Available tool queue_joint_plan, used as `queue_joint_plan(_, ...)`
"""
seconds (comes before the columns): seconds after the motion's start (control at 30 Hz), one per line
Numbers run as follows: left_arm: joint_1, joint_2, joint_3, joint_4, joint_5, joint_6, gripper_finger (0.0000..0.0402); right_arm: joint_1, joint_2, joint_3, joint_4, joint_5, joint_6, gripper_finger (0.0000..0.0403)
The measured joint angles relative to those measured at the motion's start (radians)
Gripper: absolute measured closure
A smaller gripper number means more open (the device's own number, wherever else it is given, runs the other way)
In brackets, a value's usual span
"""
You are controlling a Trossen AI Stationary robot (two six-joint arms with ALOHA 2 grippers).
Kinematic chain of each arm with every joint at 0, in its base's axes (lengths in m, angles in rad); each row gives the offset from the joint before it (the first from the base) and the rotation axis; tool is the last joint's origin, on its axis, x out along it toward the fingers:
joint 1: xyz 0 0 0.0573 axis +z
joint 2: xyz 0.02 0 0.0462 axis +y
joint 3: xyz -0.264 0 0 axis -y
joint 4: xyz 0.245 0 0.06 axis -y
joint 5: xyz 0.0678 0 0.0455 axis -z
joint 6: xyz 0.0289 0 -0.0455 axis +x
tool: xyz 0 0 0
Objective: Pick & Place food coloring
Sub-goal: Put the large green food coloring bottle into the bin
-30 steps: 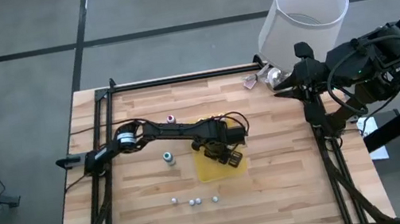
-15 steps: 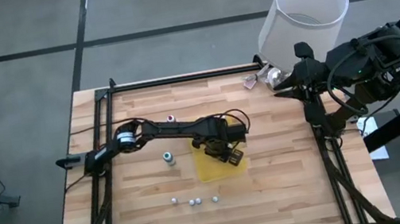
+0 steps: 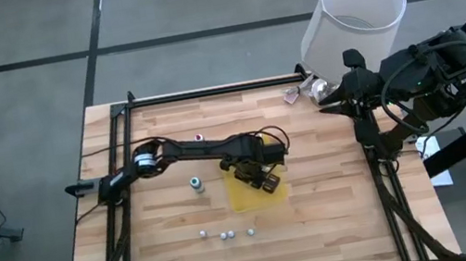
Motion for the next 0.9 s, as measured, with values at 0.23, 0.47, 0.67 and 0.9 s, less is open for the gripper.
queue_joint_plan(0.23, -0.003, -0.001, 0.117, -0.175, -0.011, 0.072, 0.0314, 0.0, 0.0, 0.0, 0.0, 0.0, -0.002, 0.0344)
queue_joint_plan(0.47, -0.042, -0.003, 0.27, -0.232, -0.034, 0.15, 0.0314, 0.0, 0.0, 0.0, 0.0, 0.0, -0.002, 0.0344)
queue_joint_plan(0.67, -0.099, -0.068, 0.233, -0.209, -0.081, 0.21, 0.0314, 0.0, 0.0, 0.0, 0.0, -0.006, 0.0, 0.0344)
queue_joint_plan(0.9, -0.179, -0.118, 0.205, -0.238, -0.169, 0.249, 0.0314, 0.0, 0.002, 0.0, 0.0, -0.011, -0.003, 0.0344)
